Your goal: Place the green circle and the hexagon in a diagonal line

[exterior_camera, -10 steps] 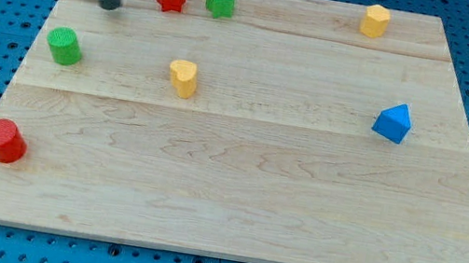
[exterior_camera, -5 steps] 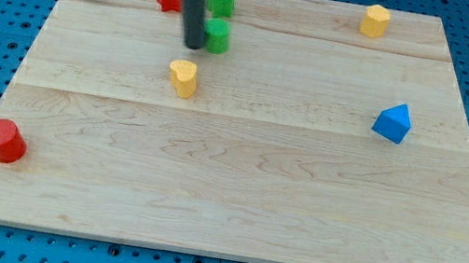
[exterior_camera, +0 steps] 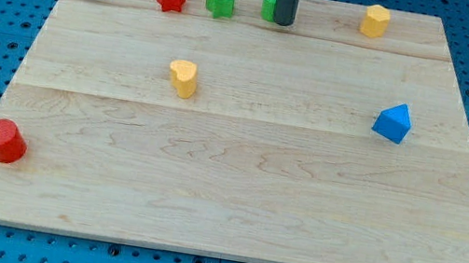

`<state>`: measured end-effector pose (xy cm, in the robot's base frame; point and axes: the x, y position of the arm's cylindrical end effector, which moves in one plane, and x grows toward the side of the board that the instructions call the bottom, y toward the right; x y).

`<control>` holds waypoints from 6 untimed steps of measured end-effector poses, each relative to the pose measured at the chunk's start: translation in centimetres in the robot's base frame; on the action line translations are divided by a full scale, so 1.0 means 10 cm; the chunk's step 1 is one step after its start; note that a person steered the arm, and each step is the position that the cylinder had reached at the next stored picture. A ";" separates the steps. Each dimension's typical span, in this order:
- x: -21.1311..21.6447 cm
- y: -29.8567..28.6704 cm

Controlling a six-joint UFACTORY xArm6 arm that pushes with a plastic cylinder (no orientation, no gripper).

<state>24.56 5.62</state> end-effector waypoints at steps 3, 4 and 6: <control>-0.13 1.94; -0.48 1.41; -0.17 0.66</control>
<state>22.85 12.19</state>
